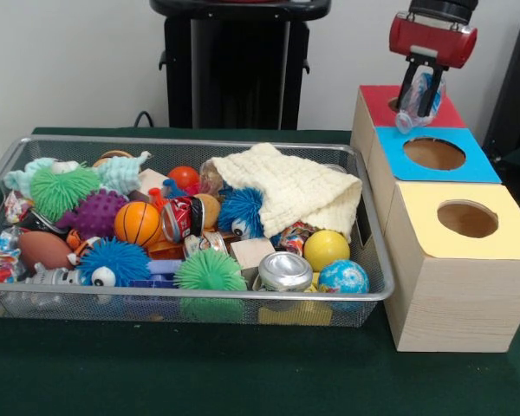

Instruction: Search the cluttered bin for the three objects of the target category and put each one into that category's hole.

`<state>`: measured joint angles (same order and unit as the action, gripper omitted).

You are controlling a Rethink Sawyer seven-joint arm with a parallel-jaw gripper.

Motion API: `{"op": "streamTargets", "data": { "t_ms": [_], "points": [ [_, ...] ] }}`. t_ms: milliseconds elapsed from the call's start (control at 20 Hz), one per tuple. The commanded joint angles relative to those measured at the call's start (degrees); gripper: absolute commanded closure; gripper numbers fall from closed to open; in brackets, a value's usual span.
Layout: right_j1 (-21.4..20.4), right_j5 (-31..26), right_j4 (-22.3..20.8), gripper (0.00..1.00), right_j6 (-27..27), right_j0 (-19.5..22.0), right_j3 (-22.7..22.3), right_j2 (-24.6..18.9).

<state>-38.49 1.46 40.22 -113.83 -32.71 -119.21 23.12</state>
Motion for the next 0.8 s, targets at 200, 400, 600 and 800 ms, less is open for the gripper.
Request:
{"op": "streamTargets", "data": {
  "t_ms": [200, 400, 600, 800],
  "points": [
    [7.28, -4.35, 4.18, 1.00, -13.60, 1.19, 6.35, -4.41],
    [9.35, -5.46, 5.38, 1.00, -13.79, -0.57, 8.36, -2.75],
    [10.84, -5.33, 6.12, 1.00, -14.00, -1.36, 9.47, -2.23],
    [12.04, -4.10, 6.81, 1.00, -14.44, -1.68, 10.00, -2.60]
  ]
}}
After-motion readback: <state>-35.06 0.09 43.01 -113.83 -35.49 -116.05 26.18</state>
